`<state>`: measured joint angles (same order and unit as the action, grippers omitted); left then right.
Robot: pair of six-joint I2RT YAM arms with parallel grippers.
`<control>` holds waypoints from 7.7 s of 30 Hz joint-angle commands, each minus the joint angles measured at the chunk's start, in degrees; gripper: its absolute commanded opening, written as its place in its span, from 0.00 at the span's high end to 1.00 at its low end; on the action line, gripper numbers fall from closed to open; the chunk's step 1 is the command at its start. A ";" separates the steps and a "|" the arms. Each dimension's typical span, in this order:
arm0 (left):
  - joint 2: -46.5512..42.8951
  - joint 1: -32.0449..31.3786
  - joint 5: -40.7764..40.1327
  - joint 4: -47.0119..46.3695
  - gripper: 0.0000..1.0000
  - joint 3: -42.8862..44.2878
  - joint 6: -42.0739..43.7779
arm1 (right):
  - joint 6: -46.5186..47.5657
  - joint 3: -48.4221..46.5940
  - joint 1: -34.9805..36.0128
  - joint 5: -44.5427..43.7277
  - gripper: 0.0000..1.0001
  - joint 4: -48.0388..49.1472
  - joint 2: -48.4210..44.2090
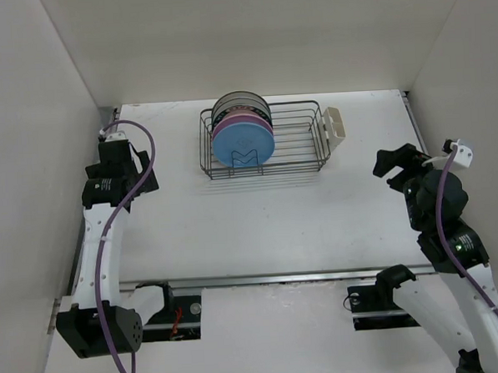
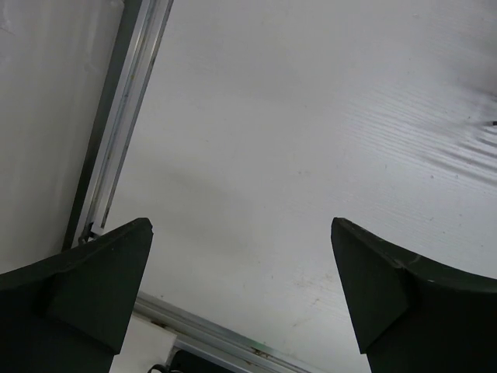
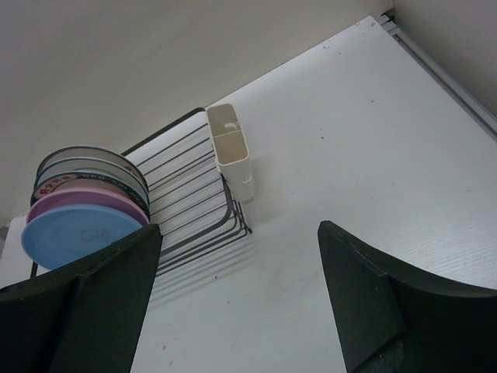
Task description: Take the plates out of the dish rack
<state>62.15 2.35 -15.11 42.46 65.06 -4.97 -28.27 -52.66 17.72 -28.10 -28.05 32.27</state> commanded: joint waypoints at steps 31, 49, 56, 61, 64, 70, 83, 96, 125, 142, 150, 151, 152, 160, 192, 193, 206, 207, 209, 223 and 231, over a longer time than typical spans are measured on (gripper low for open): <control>-4.15 0.20 15.64 -0.53 0.00 -5.91 9.10 | 21.05 -27.65 6.63 38.39 0.01 19.70 51.46; 6.32 0.73 11.95 -1.06 0.00 -0.46 10.16 | 31.17 -49.38 10.32 44.62 0.43 13.82 81.89; 7.46 0.73 9.23 -1.59 0.00 -0.46 10.16 | 32.48 -51.13 10.32 42.60 0.64 14.34 84.89; 7.99 0.73 9.23 -2.12 0.00 -0.46 10.16 | 35.65 -48.51 10.85 40.23 0.93 16.19 81.82; 8.60 0.73 9.83 -1.59 0.00 0.68 10.16 | 38.72 -45.26 11.46 38.65 1.00 19.08 78.23; 9.74 0.73 13.61 -1.06 0.00 1.39 10.16 | 42.33 -41.12 12.60 36.19 1.00 23.73 72.33; 6.23 0.73 14.15 -1.06 0.00 -0.63 10.16 | 42.33 -30.22 17.09 19.84 1.00 38.32 63.62; 4.38 0.73 17.13 -1.59 0.00 -0.55 10.16 | 36.63 -27.40 20.43 16.82 1.00 36.16 54.50; 37.86 -20.09 23.64 -11.86 0.07 30.22 24.30 | 20.54 -8.68 21.57 39.88 0.63 6.61 65.46; 50.53 -24.06 14.24 -15.39 0.81 39.36 24.57 | 19.48 -9.74 21.57 36.45 0.55 4.06 62.56; 49.82 -24.06 6.86 -15.39 1.00 38.30 25.71 | 21.06 -13.34 21.57 37.77 0.55 3.00 63.09; 49.04 -24.06 6.85 -15.91 1.00 37.69 25.71 | 21.59 -14.39 21.57 38.29 0.55 2.31 63.09; 47.99 -24.06 6.85 -15.91 1.00 37.69 25.71 | 21.59 -14.40 21.57 38.29 0.55 2.30 63.09; 41.39 -24.06 9.84 -14.16 1.00 39.26 23.09 | 21.59 -15.80 21.57 36.89 0.55 2.39 59.05; 26.44 -25.90 32.87 23.11 1.00 26.01 36.80 | 16.06 -13.00 21.57 12.89 0.47 10.83 24.59; 26.44 -25.90 32.87 21.98 1.00 24.78 36.09 | 15.45 -12.99 21.57 12.89 0.47 10.13 24.59; 40.85 -33.02 30.14 19.05 0.90 25.38 26.33 | 12.02 -8.34 21.57 14.48 0.42 10.12 24.51; 41.47 -33.02 30.14 19.94 0.87 25.99 27.11 | 12.01 -8.33 21.57 13.08 0.40 9.60 24.51; 42.52 -33.02 30.14 20.74 0.76 26.00 27.64 | 12.62 -9.03 21.57 12.54 0.35 9.60 24.51; 32.69 -33.02 24.61 23.64 0.45 31.62 26.60 | 17.54 -21.42 21.57 11.92 0.22 10.91 40.31; 29.43 -26.79 14.95 15.04 0.33 30.66 20.62 | 21.33 -36.70 19.81 16.41 0.35 9.08 59.12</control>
<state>92.92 -27.53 5.41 61.28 95.74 18.96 -9.37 -83.70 38.30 -13.21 -19.29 88.07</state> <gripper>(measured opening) 0.660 0.660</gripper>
